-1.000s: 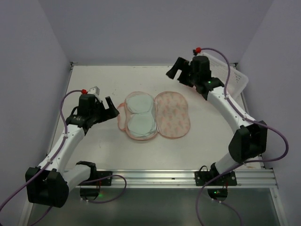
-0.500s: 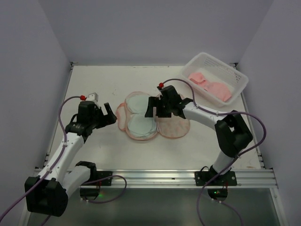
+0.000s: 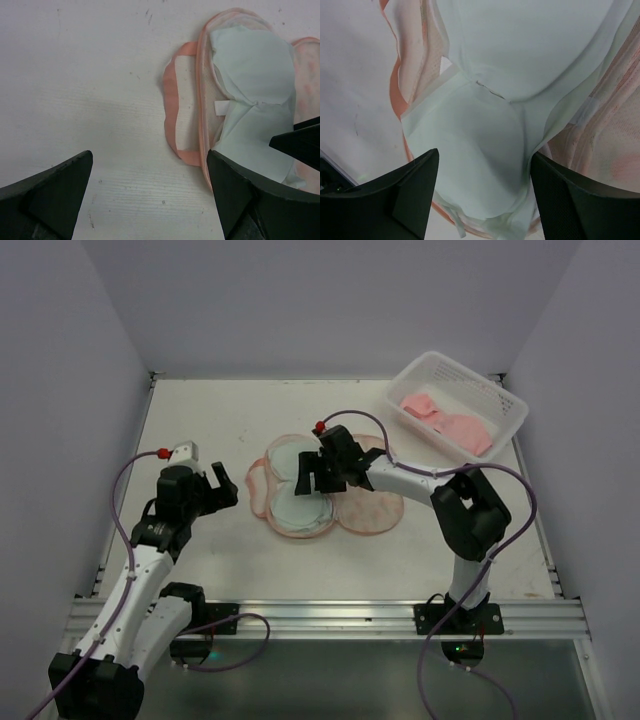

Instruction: Unzip the laundry bag and remove the bra

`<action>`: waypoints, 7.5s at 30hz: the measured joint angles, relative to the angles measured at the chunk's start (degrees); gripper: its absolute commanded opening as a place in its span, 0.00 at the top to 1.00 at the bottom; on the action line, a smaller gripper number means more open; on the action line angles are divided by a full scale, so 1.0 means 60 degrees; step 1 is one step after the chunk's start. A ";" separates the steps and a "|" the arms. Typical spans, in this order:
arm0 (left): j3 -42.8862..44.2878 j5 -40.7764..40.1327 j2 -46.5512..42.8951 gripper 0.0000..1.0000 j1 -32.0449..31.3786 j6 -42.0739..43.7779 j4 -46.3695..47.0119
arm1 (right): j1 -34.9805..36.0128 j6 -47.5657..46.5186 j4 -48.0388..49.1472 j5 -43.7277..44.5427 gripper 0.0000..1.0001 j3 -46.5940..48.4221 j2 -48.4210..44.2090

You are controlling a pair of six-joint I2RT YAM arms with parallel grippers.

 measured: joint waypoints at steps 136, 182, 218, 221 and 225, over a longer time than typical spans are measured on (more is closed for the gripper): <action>-0.0073 -0.0102 0.0051 0.00 0.0000 0.0025 0.0138 | -0.3242 0.2714 -0.2801 0.1967 1.00 -0.2692 -0.1712; -0.0091 -0.0080 0.0288 0.00 0.0000 0.0025 0.0146 | -0.0794 -0.1639 -0.1282 -0.2575 0.27 -0.2386 -0.2178; 0.6244 -0.2448 -0.1745 0.00 -0.0525 0.1311 -0.2313 | -0.2299 -0.3774 -0.3479 0.6827 0.01 -0.0736 -1.5759; 0.6244 -0.2612 -0.2124 0.00 -0.0568 0.1512 -0.2302 | -0.2299 -0.3982 -0.3479 0.6900 0.01 -0.0809 -1.6017; 0.6226 -0.2747 -0.2623 0.00 -0.0568 0.1730 -0.2284 | -0.2299 -0.4109 -0.3483 0.6954 0.01 -0.1031 -1.6192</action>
